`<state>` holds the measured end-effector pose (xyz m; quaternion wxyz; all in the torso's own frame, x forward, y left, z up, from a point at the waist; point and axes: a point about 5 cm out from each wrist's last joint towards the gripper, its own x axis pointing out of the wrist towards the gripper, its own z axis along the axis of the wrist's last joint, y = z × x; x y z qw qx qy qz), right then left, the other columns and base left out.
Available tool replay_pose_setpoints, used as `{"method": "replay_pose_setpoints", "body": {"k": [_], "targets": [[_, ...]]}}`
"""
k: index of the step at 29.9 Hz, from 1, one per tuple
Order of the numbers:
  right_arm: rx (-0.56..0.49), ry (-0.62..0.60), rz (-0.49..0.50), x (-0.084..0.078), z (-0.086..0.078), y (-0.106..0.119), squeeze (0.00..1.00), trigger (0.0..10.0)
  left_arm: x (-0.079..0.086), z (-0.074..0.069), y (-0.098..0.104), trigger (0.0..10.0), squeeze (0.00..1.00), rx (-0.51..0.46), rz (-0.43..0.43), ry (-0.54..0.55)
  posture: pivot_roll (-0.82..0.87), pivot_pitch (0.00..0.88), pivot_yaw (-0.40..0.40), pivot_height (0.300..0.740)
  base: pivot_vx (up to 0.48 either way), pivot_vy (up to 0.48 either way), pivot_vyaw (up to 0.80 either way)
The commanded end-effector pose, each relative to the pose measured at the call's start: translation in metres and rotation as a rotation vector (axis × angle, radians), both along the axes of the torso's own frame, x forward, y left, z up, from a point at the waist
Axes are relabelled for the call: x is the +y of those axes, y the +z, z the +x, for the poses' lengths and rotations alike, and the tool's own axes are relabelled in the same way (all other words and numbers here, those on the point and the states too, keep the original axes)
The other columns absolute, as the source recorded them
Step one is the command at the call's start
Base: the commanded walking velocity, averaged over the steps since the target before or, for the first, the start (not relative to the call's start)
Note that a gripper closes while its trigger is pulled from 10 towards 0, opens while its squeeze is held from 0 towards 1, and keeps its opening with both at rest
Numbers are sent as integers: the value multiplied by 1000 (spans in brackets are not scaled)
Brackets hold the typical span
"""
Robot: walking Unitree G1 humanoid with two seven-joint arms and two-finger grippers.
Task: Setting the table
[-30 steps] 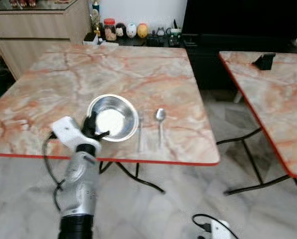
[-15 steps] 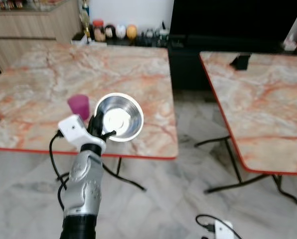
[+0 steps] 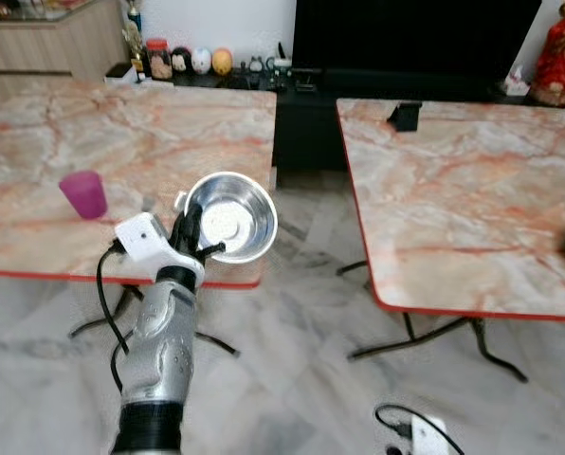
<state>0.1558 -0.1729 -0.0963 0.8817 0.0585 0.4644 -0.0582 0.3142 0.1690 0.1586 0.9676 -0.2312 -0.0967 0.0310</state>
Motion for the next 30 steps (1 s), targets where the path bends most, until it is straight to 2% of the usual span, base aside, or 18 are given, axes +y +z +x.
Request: {"method": "replay_pose_setpoints", "body": {"k": [1, 7, 30], "targets": [[8, -6, -13, -6, -3, -1, 0, 10000, -10, 1, 4, 10000, 0, -18, 3, -27, 27, 0, -38, 740, 0, -337, 0], [4, -26, -4, -6, -4, -1, 0, 10000, -11, 2, 4, 10000, 0, -15, 32, -37, 23, 0, -35, 740, 0, -337, 0], [7, -32, 0, -4, -6, -2, 0, 10000, -13, 2, 3, 10000, 0, -7, 40, -50, 0, 0, -16, 740, 0, -323, 0]]}}
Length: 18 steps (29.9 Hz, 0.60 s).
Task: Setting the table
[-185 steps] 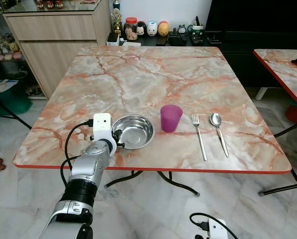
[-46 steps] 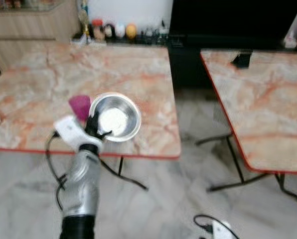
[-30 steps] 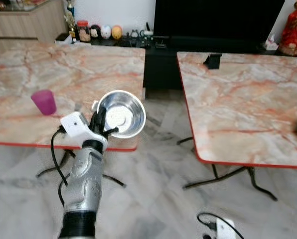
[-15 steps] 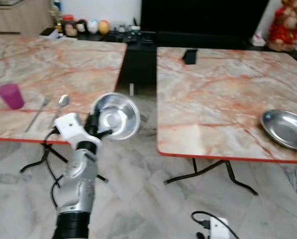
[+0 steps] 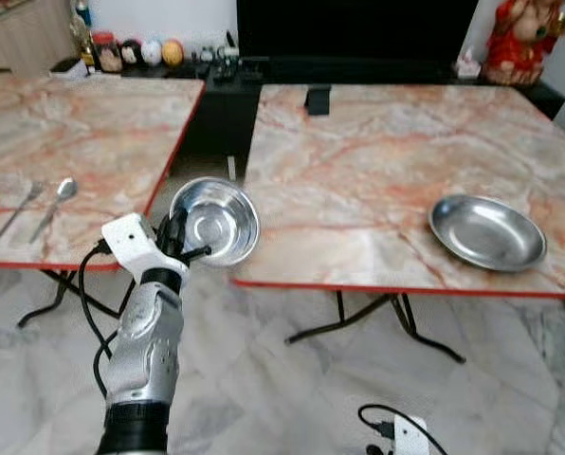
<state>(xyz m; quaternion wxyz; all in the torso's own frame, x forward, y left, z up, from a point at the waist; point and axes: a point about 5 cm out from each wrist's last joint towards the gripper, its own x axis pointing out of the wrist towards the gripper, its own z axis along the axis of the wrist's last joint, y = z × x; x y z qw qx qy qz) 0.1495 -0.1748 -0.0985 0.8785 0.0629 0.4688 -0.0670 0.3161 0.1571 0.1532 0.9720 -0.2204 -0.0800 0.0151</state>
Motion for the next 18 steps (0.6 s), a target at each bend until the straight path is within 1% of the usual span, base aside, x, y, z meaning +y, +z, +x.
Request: {"method": "replay_pose_setpoints", "body": {"k": [1, 12, 18], "targets": [[-5, -13, -1, -2, 0, 0, 0, 10000, -1, 0, 8, 10000, 0, -33, 14, -14, 0, 0, -16, 740, 0, -315, 0], [1, -7, -3, -2, -3, -1, 0, 10000, -2, -1, 6, 10000, 0, -33, 12, -20, 2, 0, -18, 740, 0, -315, 0], [-2, -10, -3, -2, -3, -1, 0, 10000, -3, 1, 7, 10000, 0, -34, 13, -25, -7, 0, -16, 740, 0, -311, 0]]}}
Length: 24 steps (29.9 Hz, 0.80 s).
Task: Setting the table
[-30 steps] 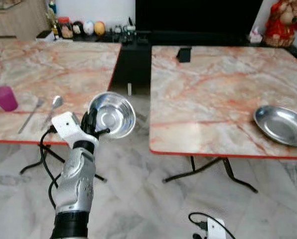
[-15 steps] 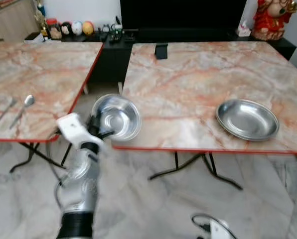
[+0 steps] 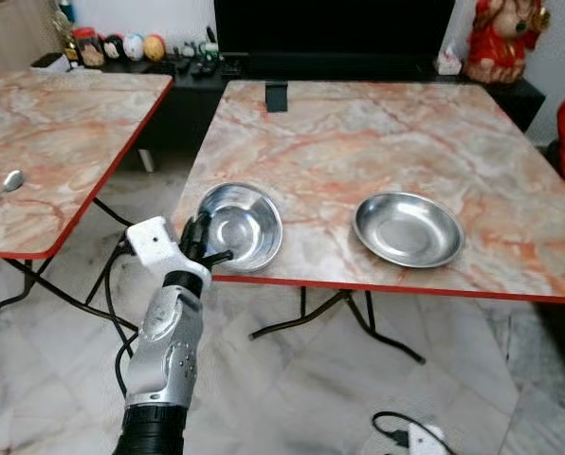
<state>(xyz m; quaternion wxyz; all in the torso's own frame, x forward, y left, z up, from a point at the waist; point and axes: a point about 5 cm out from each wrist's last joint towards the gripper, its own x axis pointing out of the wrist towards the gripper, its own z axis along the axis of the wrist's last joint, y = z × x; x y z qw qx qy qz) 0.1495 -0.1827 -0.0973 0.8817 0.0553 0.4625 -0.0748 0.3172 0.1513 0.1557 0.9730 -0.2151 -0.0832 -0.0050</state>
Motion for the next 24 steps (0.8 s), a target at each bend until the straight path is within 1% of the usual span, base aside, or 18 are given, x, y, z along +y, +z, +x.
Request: {"method": "replay_pose_setpoints", "body": {"k": [1, 17, 18, 19, 22, 24], "targets": [[9, -7, 18, 6, -3, -2, 0, 10000, 3, 0, 5, 10000, 0, -20, -2, 10, -9, 0, -16, 740, 0, -311, 0], [6, -28, 17, 5, -1, -1, 0, 10000, 0, 4, 6, 10000, 0, -16, -5, 4, -18, 0, -13, 740, 0, -312, 0], [-47, -35, 4, -4, 8, 4, 0, 10000, 0, 4, 6, 10000, 0, -15, -6, 3, -18, 0, -13, 740, 0, -311, 0], [-65, -40, -3, -11, 11, 7, 0, 10000, 0, 4, 6, 10000, 0, -14, -6, 3, -18, 0, -13, 740, 0, -311, 0], [-36, -51, -7, -21, 3, 5, 0, 10000, 0, 4, 5, 10000, 0, -14, -6, 2, -17, 0, -15, 740, 0, -311, 0], [-30, -53, -8, -22, 1, 4, 0, 10000, 0, 4, 5, 10000, 0, -12, -5, 2, -17, 0, -15, 740, 0, -313, 0]]}}
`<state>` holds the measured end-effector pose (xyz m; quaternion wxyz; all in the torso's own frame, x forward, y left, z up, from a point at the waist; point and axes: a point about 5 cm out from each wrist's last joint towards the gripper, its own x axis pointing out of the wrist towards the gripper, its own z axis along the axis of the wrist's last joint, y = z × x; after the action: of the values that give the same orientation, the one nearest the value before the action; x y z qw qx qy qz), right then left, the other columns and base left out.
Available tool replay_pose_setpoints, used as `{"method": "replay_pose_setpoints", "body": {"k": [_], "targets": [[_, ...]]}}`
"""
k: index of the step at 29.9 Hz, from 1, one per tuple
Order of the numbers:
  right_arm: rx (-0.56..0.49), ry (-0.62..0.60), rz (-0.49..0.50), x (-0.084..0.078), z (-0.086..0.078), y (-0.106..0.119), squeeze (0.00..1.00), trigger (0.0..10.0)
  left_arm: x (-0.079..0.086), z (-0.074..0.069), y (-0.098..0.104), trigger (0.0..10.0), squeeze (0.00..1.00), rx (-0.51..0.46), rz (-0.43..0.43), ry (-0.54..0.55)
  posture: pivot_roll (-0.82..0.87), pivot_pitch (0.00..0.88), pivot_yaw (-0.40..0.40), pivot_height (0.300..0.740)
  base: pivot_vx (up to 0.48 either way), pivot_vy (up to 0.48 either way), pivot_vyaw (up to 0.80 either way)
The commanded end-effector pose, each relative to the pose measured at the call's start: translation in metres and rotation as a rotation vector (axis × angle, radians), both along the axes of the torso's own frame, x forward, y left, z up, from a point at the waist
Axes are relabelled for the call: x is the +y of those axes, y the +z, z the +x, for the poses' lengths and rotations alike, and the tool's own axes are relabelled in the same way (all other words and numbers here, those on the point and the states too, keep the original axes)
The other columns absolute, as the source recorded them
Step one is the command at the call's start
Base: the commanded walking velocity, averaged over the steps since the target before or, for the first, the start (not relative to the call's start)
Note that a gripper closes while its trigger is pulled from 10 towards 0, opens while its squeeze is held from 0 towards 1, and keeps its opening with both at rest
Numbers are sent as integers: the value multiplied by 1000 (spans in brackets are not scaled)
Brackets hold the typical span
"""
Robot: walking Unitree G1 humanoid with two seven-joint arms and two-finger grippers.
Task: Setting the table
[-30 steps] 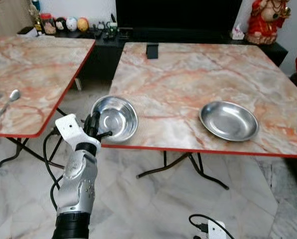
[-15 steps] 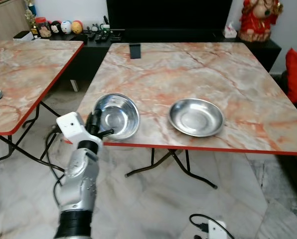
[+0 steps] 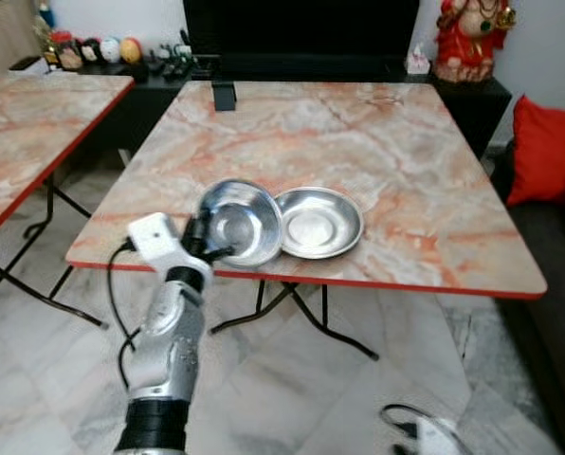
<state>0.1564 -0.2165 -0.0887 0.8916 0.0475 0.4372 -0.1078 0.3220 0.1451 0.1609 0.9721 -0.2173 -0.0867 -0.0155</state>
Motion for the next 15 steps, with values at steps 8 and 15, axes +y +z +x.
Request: {"method": "replay_pose_setpoints", "body": {"k": [8, 15], "targets": [[46, -13, 46, 8, -14, -7, 0, 10000, 8, -1, -1, 10000, 0, 3, 12, 17, -18, 0, -14, 740, 0, -311, 0], [49, -15, 46, 7, -15, -8, 0, 10000, 12, 1, -2, 10000, 0, 21, 108, 10, -16, 0, -16, 740, 0, 0, 0]]}}
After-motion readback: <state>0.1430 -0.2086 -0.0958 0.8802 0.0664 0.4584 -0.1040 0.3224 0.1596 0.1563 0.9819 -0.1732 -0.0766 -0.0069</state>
